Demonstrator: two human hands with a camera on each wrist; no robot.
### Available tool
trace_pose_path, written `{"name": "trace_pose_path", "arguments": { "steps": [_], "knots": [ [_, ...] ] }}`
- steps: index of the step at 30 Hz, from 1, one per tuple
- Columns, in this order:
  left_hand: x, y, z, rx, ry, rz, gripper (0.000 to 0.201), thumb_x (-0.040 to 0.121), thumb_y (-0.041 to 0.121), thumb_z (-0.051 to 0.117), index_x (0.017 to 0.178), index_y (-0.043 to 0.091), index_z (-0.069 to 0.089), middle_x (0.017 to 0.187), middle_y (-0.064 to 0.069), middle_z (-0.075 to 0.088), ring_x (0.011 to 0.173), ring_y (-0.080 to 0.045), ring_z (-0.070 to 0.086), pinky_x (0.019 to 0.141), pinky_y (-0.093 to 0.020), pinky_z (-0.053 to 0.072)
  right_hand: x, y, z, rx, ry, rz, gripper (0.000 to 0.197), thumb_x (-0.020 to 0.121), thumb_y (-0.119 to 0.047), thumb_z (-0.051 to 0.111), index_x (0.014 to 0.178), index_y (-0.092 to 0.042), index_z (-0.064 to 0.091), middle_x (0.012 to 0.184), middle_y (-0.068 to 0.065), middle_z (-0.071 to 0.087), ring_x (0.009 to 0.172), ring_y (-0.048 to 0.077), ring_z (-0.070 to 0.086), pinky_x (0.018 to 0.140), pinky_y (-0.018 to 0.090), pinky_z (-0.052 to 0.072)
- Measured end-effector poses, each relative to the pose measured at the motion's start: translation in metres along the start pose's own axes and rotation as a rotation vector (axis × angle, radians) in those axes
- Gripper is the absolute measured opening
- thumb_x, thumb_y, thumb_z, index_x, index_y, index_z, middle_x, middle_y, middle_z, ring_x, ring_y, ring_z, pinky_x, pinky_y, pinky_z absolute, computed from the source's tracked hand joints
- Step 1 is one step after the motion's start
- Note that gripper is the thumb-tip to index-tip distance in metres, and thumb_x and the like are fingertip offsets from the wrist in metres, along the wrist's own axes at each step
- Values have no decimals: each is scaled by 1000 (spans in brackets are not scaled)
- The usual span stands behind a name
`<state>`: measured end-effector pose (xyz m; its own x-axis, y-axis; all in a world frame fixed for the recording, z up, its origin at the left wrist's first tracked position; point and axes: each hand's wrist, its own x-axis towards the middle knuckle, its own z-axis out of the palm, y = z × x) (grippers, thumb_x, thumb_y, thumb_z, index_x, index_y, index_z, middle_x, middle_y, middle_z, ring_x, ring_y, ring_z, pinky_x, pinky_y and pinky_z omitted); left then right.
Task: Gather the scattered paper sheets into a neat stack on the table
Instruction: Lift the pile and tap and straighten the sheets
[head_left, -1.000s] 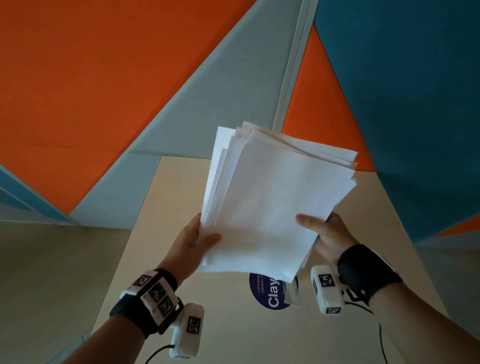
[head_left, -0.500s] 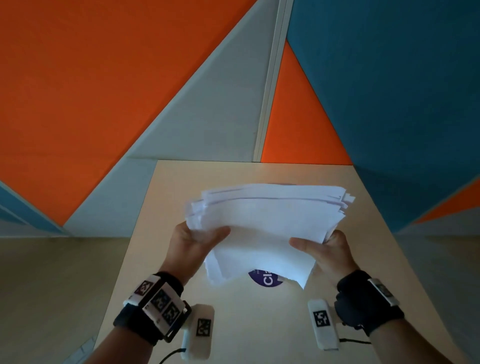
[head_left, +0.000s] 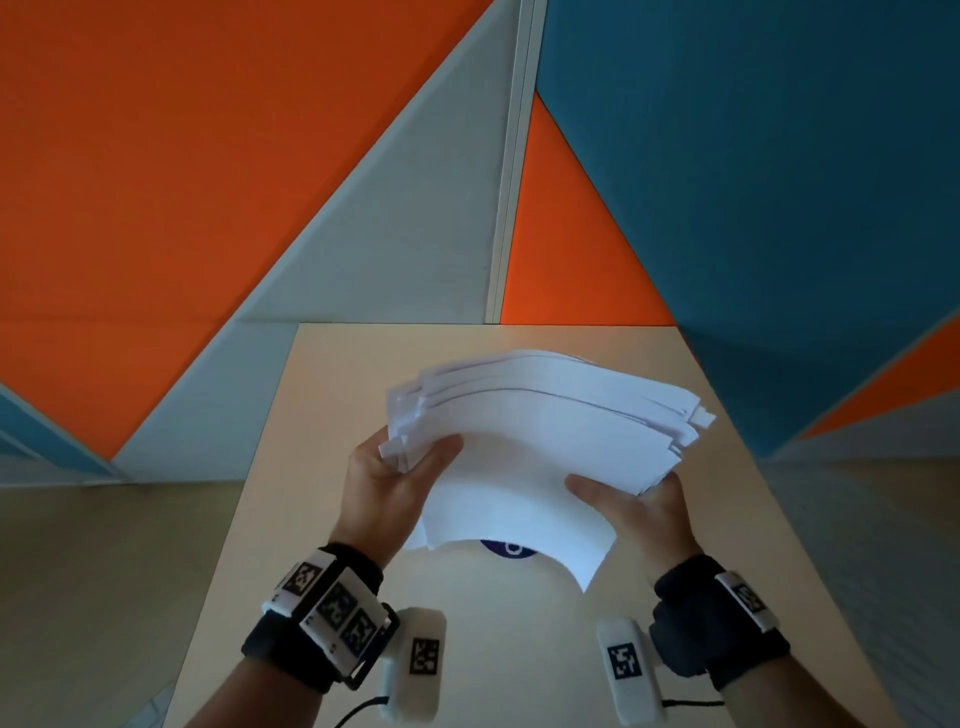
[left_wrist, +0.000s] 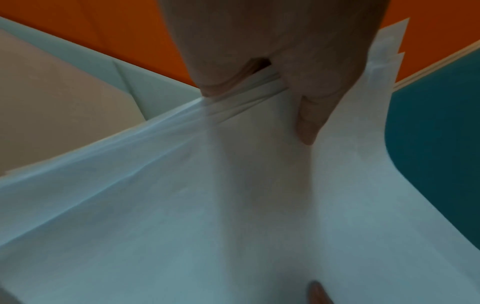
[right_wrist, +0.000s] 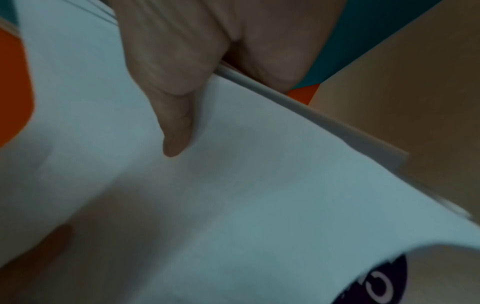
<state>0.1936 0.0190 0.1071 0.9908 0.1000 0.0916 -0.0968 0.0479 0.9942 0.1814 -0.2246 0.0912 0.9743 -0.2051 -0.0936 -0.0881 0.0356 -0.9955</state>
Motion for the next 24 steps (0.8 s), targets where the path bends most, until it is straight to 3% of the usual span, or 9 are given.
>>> {"name": "trace_pose_path", "arguments": {
  "steps": [2,7,10,13,17,19,21,24],
  "knots": [
    [-3,0,2,-19,-6,14,14,79,2,72,90,12,73,84,5,78,78,-10,74,67,-20,56,-1,-1,-5,29,-11,-15,40,71,13,78,102,-10,70,92,1,79,83,13,75,63,21,58],
    [-5,-14,2,-25,-14,-95,28,75,3,77,101,8,71,92,1,78,85,-17,75,68,-22,57,-3,7,-12,42,-55,57,34,68,12,81,88,-15,73,83,2,79,75,16,76,56,22,57],
    [-2,-18,2,-31,-29,-137,31,70,4,82,100,7,72,92,-4,78,85,-21,75,68,-27,58,-2,8,-11,48,-91,61,36,69,12,80,92,-15,72,84,1,79,75,14,76,57,22,57],
    [1,-19,7,-44,-55,-166,36,63,14,84,97,10,73,93,-7,78,84,-22,74,69,-32,58,-1,9,-10,29,-105,47,41,69,11,80,102,-13,71,93,4,79,82,18,76,62,27,59],
    [3,-19,1,-18,-77,-179,47,57,30,83,100,13,72,96,-6,77,87,-24,74,73,-37,58,2,8,-19,27,-115,60,38,68,11,80,100,-10,73,93,10,79,85,31,75,64,37,61],
    [3,-20,3,2,-76,-181,44,58,31,83,97,15,73,95,-6,77,88,-24,74,75,-39,58,2,9,-19,-3,-142,61,41,69,9,81,104,-10,71,95,9,78,87,32,75,69,46,60],
    [2,-21,11,-2,-31,-182,32,61,27,83,90,16,75,89,-4,78,82,-21,74,72,-38,57,2,9,-15,-33,-130,54,41,68,7,83,103,-11,71,96,7,78,89,27,75,74,43,61],
    [0,-15,20,-25,30,-150,14,73,18,80,86,13,76,87,-5,78,81,-23,74,75,-41,57,5,5,-12,-15,-56,70,28,66,2,86,87,-14,75,90,6,79,83,25,76,72,42,62]
  ]
}}
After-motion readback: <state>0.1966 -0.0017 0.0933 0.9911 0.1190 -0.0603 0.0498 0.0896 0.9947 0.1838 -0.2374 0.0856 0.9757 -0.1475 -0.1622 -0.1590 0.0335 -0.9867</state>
